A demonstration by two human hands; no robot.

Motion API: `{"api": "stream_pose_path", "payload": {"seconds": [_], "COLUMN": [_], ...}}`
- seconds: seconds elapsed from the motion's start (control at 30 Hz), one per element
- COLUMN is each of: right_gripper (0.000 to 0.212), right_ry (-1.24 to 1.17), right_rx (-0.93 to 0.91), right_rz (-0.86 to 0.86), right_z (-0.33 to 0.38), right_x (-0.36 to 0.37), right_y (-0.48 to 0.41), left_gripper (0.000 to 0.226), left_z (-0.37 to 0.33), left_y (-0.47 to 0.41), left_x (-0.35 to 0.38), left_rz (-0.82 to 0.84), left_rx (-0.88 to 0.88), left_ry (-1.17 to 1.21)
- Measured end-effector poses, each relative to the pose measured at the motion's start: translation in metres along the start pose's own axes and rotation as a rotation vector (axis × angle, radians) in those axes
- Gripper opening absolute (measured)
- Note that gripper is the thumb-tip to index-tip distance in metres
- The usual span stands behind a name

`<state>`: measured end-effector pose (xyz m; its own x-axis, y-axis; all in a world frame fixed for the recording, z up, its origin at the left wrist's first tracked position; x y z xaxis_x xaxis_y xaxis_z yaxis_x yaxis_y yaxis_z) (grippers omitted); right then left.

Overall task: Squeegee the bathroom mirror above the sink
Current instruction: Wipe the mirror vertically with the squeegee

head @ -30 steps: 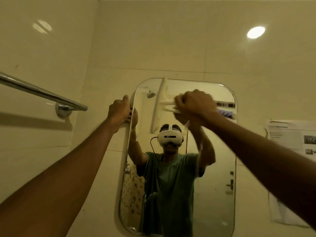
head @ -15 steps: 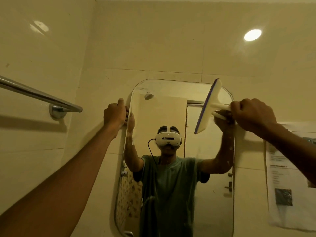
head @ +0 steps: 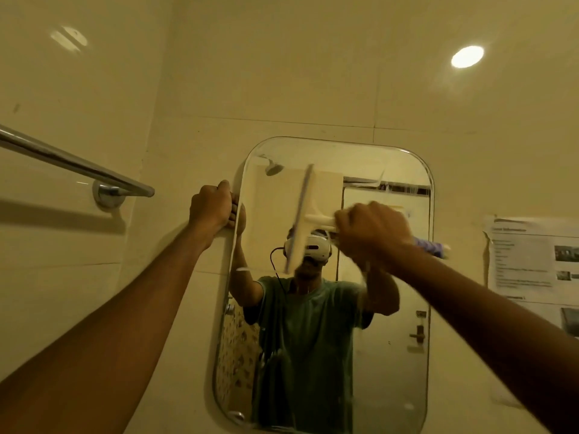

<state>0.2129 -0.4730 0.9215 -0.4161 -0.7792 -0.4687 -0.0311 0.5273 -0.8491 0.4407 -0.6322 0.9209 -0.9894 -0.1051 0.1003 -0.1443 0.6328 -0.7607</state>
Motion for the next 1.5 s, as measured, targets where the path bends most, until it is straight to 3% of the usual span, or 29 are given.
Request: {"api": "stream_pose_path", "payload": {"seconds": [0.1,0.2,0.37,0.47,0.53,0.73,0.9,1.0,1.1,1.23,1.4,1.5], "right_gripper": [0.039,0.047,0.045,0.05,0.047,0.033,0.037,0.038,0.045,0.053,0.035,0.032], "right_ry": [0.008,-0.149,-0.183,-0.204,-0.195,-0.093,-0.073,-0.076,-0.243,-0.218,-0.193,-0.038], "right_rx": [0.121,0.235,0.048,0.031,0.053,0.109,0.181,0.138,0.055,0.011,0.053,0.072], "right_rz": [-0.014,-0.106,-0.051,-0.063,-0.053,0.107,0.014,0.033,0.088,0.057,0.201,0.19], "right_z": [-0.065,-0.085,0.004,0.078,0.088,-0.013,-0.058,-0.022,0.055,0.117,0.039,-0.029], "right_x": [-0.005,-0.016,-0.003,0.013,0.02,0.028,0.01,0.007,0.015,0.031,0.047,0.04], "right_y": [0.033,0.045,0.009,-0.006,-0.005,0.04,0.068,0.055,0.038,0.034,0.067,0.099], "left_gripper": [0.044,0.046,0.044,0.043,0.042,0.044,0.044,0.045,0.044,0.044,0.042,0.044], "left_z": [0.001,0.003,0.009,0.01,0.01,0.012,0.023,0.027,0.025,0.026,0.028,0.032], "left_y": [0.0,0.005,0.011,0.013,0.014,0.016,0.027,0.032,0.032,0.031,0.032,0.034], "left_x": [0.001,0.0,-0.003,-0.004,-0.004,-0.003,-0.006,-0.006,-0.008,-0.007,-0.007,-0.005], "left_rz": [-0.003,0.008,0.026,0.04,0.04,0.019,0.055,0.043,0.053,0.057,0.037,0.018], "left_rx": [0.025,0.021,0.009,0.016,0.021,0.033,0.009,0.001,-0.006,-0.026,-0.006,0.014], "left_ry": [-0.031,-0.025,-0.037,-0.046,-0.058,-0.089,-0.078,-0.098,-0.106,-0.095,-0.116,-0.087]}}
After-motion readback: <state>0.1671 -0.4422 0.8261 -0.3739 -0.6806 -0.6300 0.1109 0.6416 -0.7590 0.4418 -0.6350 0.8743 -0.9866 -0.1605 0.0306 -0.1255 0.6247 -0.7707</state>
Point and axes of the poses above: each hand's wrist, its own y-axis away from the middle knuckle, its own x-axis out of the palm, z = x × y, the point moved 2 cm from there along -y, towards the middle knuckle, and after that the axes turned 9 degrees about x, right-handed, at the moved point
